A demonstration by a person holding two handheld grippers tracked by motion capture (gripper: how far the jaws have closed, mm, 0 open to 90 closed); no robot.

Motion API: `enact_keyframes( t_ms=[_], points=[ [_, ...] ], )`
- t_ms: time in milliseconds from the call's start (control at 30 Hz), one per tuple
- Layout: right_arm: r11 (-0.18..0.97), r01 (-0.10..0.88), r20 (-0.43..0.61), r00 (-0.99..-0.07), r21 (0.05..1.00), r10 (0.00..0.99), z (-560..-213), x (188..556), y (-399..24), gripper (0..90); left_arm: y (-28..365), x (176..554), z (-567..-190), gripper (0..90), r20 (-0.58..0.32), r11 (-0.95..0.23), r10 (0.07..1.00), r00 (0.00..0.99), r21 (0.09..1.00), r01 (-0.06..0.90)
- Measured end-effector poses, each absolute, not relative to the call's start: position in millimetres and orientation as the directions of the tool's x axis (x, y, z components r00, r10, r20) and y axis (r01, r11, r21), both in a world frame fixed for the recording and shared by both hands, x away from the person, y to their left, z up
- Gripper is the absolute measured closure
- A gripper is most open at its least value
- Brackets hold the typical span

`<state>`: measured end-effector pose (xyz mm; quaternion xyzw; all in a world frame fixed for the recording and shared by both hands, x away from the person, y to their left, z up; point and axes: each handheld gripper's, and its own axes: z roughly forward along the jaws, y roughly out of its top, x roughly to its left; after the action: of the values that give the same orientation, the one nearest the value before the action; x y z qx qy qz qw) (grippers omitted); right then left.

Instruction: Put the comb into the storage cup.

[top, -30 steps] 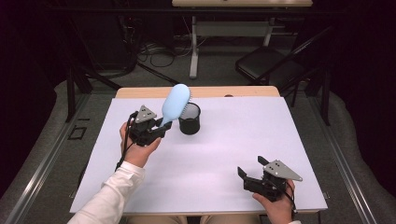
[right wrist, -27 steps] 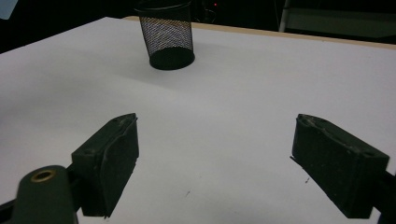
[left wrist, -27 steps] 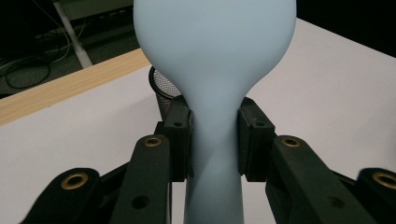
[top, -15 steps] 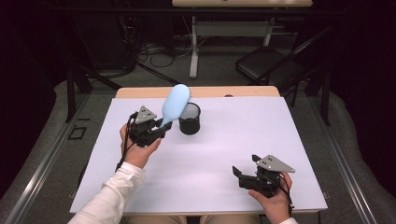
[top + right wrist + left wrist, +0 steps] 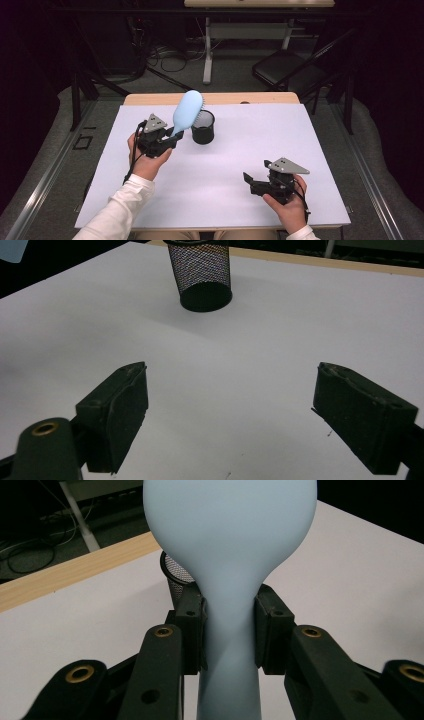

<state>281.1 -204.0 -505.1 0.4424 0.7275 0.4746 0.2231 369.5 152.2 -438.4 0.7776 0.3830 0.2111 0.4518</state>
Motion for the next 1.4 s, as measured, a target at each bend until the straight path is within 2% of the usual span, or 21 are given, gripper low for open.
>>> enact_keyframes(
  t_ms=[233, 667, 1400],
  points=[
    [0.169, 0.429, 0.101, -0.539, 0.887, 0.836, -497, 286, -200, 6.7, 153, 368, -437, 69.7, -0.015, -0.297, 0.787, 0.616, 0.867, 0.401],
    [0.155, 0.441, 0.143, -0.570, 0.884, 0.809, -484, 296, -192, 2.3, 153, 368, -435, 69.7, -0.019, -0.288, 0.790, 0.613, 0.870, 0.399],
    [0.138, 0.526, 0.219, -0.559, 0.839, 0.800, -463, 329, -185, 1.8, 151, 368, -435, 69.7, -0.019, -0.283, 0.792, 0.610, 0.875, 0.393]
  ],
)
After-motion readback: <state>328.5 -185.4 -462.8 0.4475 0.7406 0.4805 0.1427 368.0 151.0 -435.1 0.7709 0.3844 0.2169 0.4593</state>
